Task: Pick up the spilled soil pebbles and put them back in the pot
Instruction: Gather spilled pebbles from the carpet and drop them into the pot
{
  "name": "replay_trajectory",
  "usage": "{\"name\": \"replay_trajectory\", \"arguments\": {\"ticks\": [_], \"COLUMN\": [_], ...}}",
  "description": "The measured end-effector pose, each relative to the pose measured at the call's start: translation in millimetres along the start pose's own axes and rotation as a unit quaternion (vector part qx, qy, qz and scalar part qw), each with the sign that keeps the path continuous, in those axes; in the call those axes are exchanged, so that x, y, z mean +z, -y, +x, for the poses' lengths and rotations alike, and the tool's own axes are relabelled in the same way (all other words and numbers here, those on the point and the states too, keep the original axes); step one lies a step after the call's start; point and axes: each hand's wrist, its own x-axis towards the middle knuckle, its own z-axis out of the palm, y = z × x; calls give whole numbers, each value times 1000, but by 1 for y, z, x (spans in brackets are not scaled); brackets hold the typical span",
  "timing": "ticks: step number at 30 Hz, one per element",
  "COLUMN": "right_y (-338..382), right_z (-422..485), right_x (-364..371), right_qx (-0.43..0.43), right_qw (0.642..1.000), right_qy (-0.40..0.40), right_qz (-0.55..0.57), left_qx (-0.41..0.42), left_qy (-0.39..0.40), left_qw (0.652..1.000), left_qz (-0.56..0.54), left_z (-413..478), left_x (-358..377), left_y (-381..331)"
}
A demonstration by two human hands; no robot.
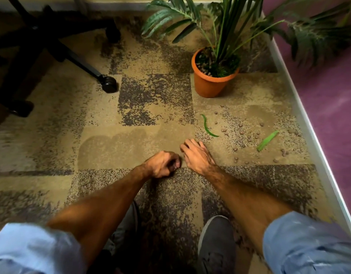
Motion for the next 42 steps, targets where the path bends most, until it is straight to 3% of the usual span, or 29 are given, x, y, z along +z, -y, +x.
{"name": "replay_trajectory", "arguments": {"ticks": [8, 12, 14, 20, 24, 26, 29, 33, 39, 42], "right_y": [-23, -34, -43, -38, -30, -26, -19, -23, -25, -25], "right_z": [-22, -19, -17, -9, 0, 6, 5, -3, -11, -14], "right_x": [-8, -19, -20, -18, -9, -9, -10, -21, -27, -31], "right_qx": [46, 205, 268, 216, 160, 157, 212, 186, 227, 207], "right_qw": [998, 967, 948, 962, 972, 958, 911, 944, 932, 940], "right_qy": [-38, -84, -68, 35, 87, 90, 39, 86, 109, 119], "right_qz": [25, 127, 155, 161, 151, 222, 353, 259, 262, 243], "left_qx": [23, 50, 60, 22, 28, 16, 1, -4, 5, 24], "left_qy": [25, 42, 55, 85, 45, 16, -27, -50, -82, -87], "left_qw": [999, 998, 996, 984, 994, 998, 997, 993, 989, 984], "left_qz": [-4, 9, 38, 155, 92, 53, 67, 111, 121, 155], "left_z": [-13, -18, -21, -26, -27, -25, -16, -8, 3, 5], "left_x": [22, 24, 26, 38, 42, 41, 42, 52, 64, 66], "left_y": [0, -1, -2, -4, -6, -8, -12, -19, -33, -37]}}
